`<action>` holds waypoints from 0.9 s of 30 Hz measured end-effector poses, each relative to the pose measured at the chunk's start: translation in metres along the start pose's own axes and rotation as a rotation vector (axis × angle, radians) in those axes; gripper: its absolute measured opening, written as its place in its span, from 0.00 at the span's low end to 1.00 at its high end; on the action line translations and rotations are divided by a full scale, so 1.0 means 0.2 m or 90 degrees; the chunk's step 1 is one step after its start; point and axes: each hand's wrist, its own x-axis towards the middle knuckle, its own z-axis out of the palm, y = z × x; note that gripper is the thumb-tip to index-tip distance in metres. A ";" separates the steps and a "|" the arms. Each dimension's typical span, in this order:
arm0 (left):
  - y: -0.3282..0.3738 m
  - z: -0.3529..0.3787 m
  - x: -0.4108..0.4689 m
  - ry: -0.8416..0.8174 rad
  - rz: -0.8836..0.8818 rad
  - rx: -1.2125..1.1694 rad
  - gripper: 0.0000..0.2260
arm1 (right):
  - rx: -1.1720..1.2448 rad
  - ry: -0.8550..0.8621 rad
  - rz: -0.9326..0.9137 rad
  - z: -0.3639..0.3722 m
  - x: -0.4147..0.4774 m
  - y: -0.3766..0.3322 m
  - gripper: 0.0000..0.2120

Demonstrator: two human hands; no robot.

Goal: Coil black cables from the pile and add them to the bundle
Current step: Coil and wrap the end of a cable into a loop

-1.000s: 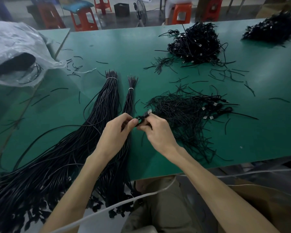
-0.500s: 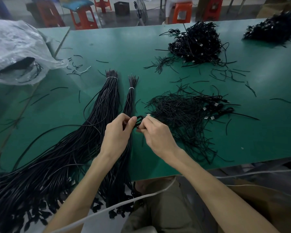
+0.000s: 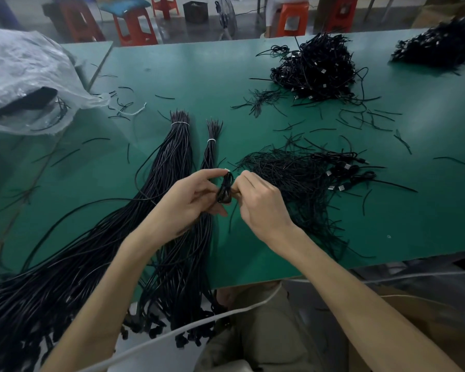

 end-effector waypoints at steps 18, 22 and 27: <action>-0.04 0.07 0.01 0.140 -0.091 0.425 0.23 | 0.030 -0.027 -0.030 0.02 -0.01 -0.02 0.09; -0.03 0.07 0.04 0.121 -0.158 0.298 0.25 | -0.012 -0.041 -0.061 0.02 -0.02 0.00 0.11; -0.02 0.07 0.06 0.084 -0.282 -0.044 0.23 | -0.011 -0.028 -0.047 0.01 -0.03 -0.01 0.11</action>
